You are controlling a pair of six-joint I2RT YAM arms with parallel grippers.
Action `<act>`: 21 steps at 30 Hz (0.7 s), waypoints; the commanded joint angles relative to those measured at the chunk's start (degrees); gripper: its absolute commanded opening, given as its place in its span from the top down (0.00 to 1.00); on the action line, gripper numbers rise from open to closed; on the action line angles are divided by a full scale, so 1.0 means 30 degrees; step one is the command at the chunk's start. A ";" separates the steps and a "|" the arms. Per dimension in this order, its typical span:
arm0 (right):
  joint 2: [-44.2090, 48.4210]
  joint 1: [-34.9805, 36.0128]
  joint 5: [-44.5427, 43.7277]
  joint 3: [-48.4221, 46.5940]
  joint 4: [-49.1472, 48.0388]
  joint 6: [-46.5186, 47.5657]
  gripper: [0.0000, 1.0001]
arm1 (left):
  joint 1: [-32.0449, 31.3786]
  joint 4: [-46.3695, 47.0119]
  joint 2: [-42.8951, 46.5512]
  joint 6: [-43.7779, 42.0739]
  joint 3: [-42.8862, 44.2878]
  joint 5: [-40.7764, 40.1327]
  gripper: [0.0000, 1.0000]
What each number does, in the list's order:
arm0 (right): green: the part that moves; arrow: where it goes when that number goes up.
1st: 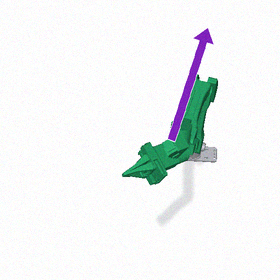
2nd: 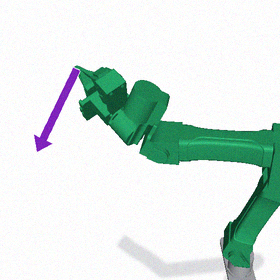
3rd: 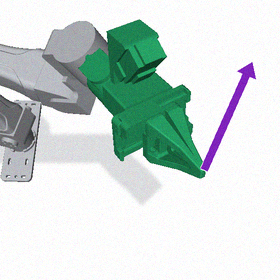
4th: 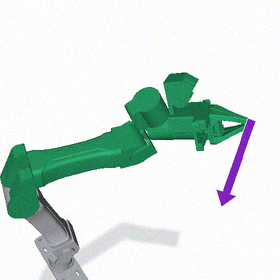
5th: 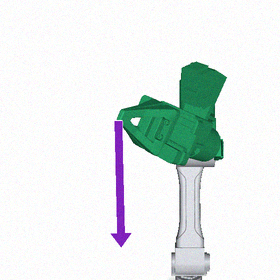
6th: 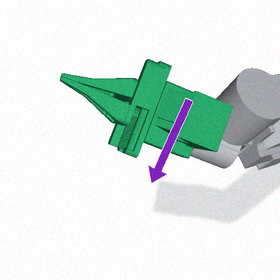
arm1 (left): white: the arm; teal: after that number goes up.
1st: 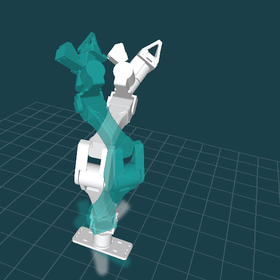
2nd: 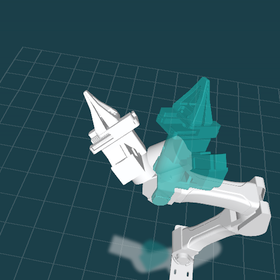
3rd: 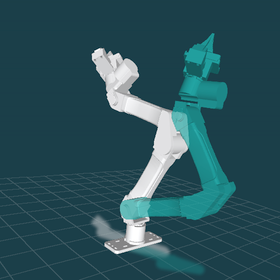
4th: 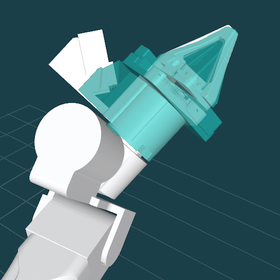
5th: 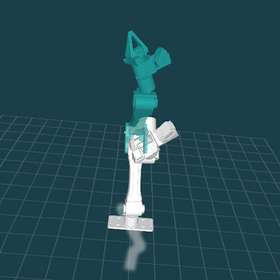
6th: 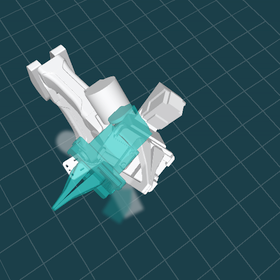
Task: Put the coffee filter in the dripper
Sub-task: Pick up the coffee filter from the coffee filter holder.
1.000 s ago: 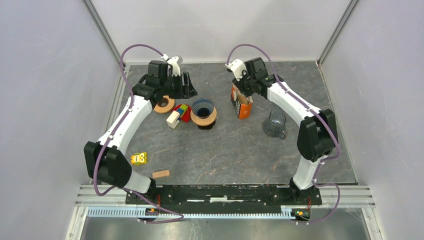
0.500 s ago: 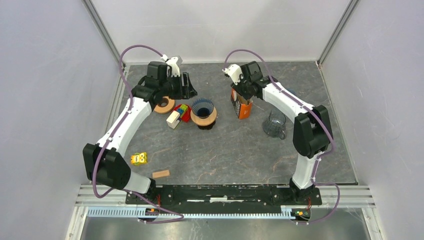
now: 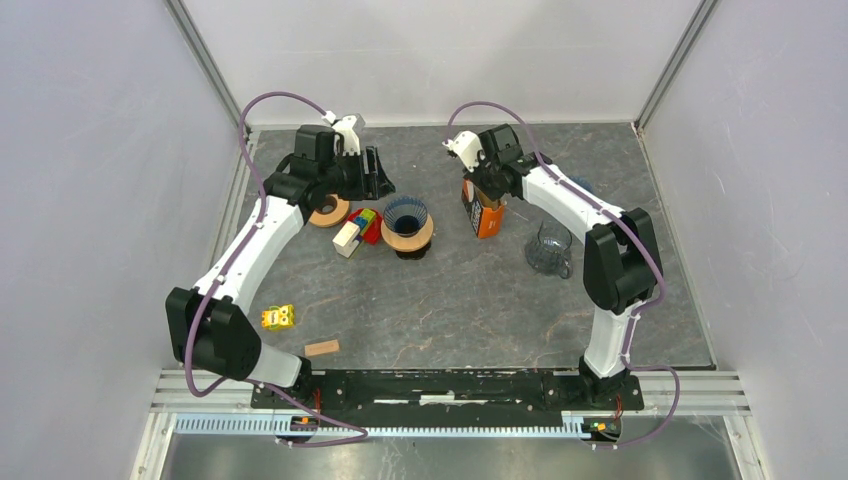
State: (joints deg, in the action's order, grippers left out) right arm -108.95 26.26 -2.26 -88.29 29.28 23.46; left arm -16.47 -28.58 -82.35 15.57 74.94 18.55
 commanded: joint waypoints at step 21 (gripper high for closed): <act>0.0953 0.0138 -0.0497 -0.3705 0.1286 -0.0497 1.00 | 0.0070 0.0472 0.0785 -0.1414 0.0480 0.0137 0.30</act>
State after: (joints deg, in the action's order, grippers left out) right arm -108.88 26.26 -2.70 -96.66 32.86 22.44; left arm -16.47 -28.62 -82.32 13.96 74.94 18.50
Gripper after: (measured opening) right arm 0.007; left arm 0.695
